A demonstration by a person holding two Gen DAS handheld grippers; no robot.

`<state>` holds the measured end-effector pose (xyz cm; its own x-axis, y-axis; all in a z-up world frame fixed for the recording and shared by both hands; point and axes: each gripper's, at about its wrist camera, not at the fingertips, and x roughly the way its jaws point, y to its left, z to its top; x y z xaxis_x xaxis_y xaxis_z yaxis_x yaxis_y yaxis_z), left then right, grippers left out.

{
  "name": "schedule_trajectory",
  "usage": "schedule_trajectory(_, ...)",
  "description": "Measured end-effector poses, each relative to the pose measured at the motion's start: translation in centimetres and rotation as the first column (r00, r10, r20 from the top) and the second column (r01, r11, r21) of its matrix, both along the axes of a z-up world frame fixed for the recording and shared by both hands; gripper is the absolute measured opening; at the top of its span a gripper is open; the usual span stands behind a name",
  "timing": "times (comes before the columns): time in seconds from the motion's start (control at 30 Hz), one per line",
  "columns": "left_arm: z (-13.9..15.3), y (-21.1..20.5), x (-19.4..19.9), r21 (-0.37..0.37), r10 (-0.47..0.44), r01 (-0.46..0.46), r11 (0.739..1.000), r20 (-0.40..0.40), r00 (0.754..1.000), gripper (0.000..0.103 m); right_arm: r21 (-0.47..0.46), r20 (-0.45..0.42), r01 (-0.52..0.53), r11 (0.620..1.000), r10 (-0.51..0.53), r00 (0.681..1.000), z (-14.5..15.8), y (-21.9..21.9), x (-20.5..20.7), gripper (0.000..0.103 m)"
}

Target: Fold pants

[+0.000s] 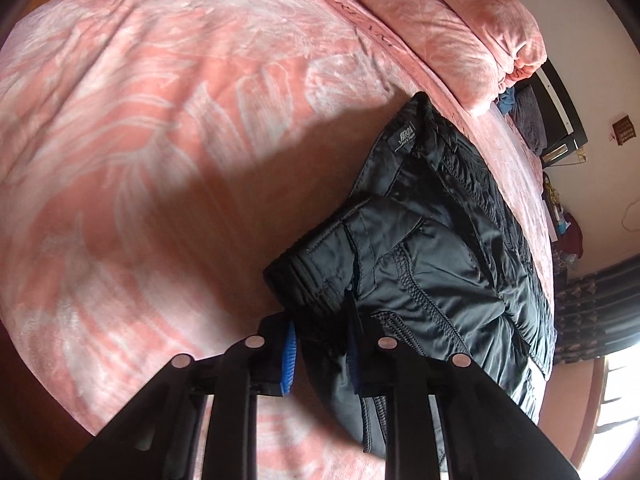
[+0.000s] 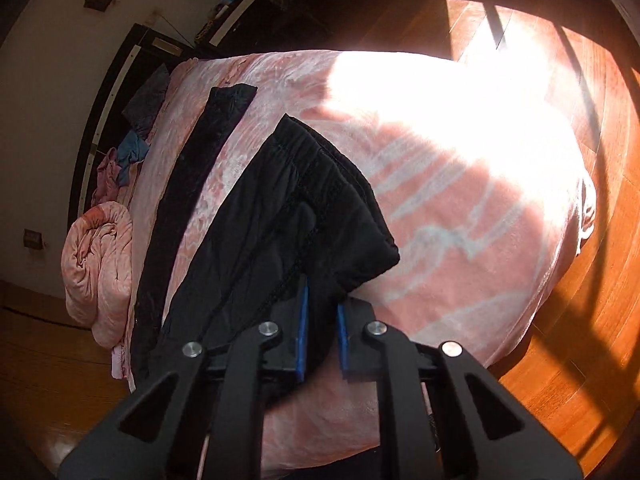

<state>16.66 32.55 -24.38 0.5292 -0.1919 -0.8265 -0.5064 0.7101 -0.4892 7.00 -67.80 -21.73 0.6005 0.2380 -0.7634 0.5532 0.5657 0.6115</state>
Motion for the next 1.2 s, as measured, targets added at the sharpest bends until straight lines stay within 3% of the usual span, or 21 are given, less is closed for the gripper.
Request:
schedule_trajectory(0.13,-0.5,3.1,-2.5,-0.022,0.101,-0.101,0.995,-0.019,0.995,0.02,-0.011,-0.032,-0.089,0.996,0.089,0.996,-0.3,2.4,0.2,0.009)
schedule_trajectory(0.23,-2.2,3.2,-3.0,-0.017,0.096,-0.098,0.995,-0.062,0.993,0.021,-0.052,-0.068,-0.087,0.995,0.084,0.994,-1.0,3.0,-0.3,0.008)
schedule_trajectory(0.3,-2.2,2.8,-2.6,0.01,0.1,-0.099,0.995,-0.07,0.993,0.021,-0.035,-0.08,-0.073,0.997,0.07,0.994,-1.8,2.7,-0.5,0.008)
schedule_trajectory(0.37,-2.2,2.9,-2.3,0.001,0.103,-0.103,0.995,-0.081,0.991,0.023,-0.075,-0.085,-0.097,0.992,0.091,0.992,-1.4,3.4,-0.5,0.009)
schedule_trajectory(0.4,-2.0,3.0,-2.1,-0.006,0.091,-0.092,0.996,-0.086,0.992,0.024,-0.095,-0.081,-0.115,0.989,0.107,0.991,-0.9,3.6,-0.4,0.014)
schedule_trajectory(0.43,-1.7,3.1,-2.0,-0.002,0.072,-0.072,0.997,-0.091,0.993,0.03,-0.115,-0.082,-0.136,0.984,0.127,0.989,-0.2,3.8,-0.4,0.02)
schedule_trajectory(0.5,-0.2,3.5,-2.1,0.071,0.053,-0.046,0.996,-0.105,0.993,0.054,-0.182,-0.101,-0.151,0.972,0.135,0.986,1.4,3.8,-0.7,0.07)
schedule_trajectory(0.53,1.0,3.8,-2.5,0.138,0.05,-0.036,0.99,-0.099,0.994,0.077,-0.245,-0.121,-0.15,0.958,0.124,0.985,2.4,3.7,-0.7,0.073)
schedule_trajectory(0.57,2.3,4.2,-2.4,0.193,0.035,-0.019,0.981,-0.081,0.996,0.09,-0.312,-0.149,-0.161,0.936,0.119,0.982,3.4,3.8,-0.7,0.072)
schedule_trajectory(0.63,4.7,5.1,-1.6,0.274,0.003,0.01,0.962,-0.047,0.999,0.09,-0.391,-0.162,-0.19,0.901,0.136,0.977,5.2,4.4,-0.2,0.072)
schedule_trajectory(0.73,7.5,5.9,2.4,0.33,-0.078,0.077,0.941,-0.011,0.997,0.099,-0.369,-0.144,-0.283,0.885,0.246,0.958,6.5,6.0,2.3,0.074)
schedule_trajectory(0.8,8.5,5.9,6.2,0.323,-0.154,0.146,0.935,0.0,0.988,0.099,-0.396,-0.161,-0.324,0.859,0.282,0.946,7.2,7.2,4.8,0.078)
schedule_trajectory(0.87,8.6,5.8,10.4,0.294,-0.22,0.215,0.931,-0.018,0.975,0.099,-0.385,-0.157,-0.344,0.856,0.306,0.939,7.6,7.6,7.5,0.081)
schedule_trajectory(1.03,6.9,5.3,19.5,0.193,-0.317,0.318,0.928,-0.037,0.948,0.099,-0.145,-0.087,-0.405,0.903,0.396,0.914,6.7,8.3,15.2,0.085)
schedule_trajectory(1.2,3.3,3.5,25.7,0.191,-0.414,0.424,0.885,-0.094,0.905,0.099,-0.085,-0.049,-0.411,0.907,0.409,0.911,6.9,8.8,22.2,0.087)
